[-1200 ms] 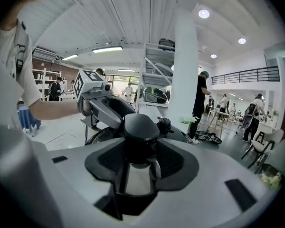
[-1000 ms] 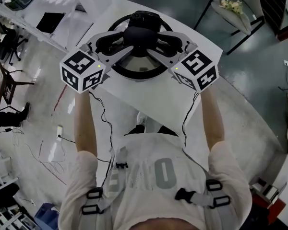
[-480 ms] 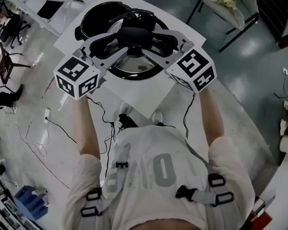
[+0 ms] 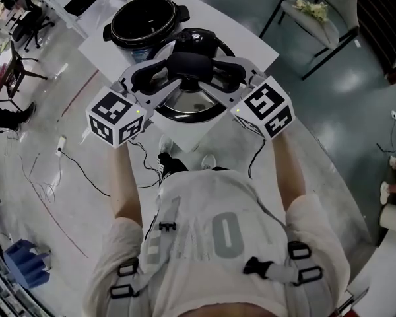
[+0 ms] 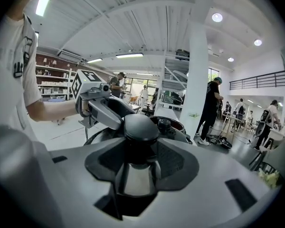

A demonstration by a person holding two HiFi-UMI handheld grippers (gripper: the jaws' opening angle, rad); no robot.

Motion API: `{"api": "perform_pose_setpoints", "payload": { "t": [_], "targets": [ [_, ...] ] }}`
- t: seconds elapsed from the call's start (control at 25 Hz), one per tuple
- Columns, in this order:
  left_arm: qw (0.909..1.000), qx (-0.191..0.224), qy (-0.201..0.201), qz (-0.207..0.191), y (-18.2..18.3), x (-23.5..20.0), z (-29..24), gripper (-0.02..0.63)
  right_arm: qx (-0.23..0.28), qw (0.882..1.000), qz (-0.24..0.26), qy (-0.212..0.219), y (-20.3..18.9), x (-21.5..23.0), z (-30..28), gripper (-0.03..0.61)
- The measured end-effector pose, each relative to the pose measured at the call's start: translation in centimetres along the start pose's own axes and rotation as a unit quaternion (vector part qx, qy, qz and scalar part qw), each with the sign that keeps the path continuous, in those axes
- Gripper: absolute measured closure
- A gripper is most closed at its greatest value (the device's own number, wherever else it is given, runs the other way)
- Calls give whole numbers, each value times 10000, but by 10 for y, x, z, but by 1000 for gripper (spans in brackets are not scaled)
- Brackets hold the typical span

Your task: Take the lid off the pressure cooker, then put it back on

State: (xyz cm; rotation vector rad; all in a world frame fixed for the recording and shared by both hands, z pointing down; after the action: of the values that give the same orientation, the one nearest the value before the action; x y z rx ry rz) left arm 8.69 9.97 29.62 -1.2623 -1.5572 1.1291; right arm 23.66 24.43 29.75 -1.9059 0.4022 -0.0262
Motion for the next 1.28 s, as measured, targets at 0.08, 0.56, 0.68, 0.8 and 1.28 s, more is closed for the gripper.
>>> {"api": "perform_pose_setpoints", "payload": {
  "t": [0.08,0.56,0.68,0.8,1.28],
  "targets": [
    [10000,-20,6,89,-8,2,3,408,-10,10000,-3,52,-5,-5,-3,373],
    [9983,-75,182,547,-79,4,11,410,-300,9984,-135,449,-49,-27,-42,374],
    [9978,-154,131,631,-94,-8,9,410,-394,9980,-225,448,-58,-27,-58,374],
    [9966,-267,61,774,-110,-14,7,410,-506,9968,-372,485,-70,-30,-71,374],
    [9912,-602,-60,1177,-173,-45,-14,411,-1001,9918,-493,621,-115,-24,-123,374]
  ]
}}
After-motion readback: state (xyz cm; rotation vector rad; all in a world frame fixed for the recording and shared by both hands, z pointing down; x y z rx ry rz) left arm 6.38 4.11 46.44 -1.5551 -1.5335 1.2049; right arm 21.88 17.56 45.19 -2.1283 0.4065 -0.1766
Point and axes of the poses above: the fingertips, and each gripper's own axes: z backward along the fingers, x to its right, y out of its top, the point moved 10 cm from there along z, backward along the fingers
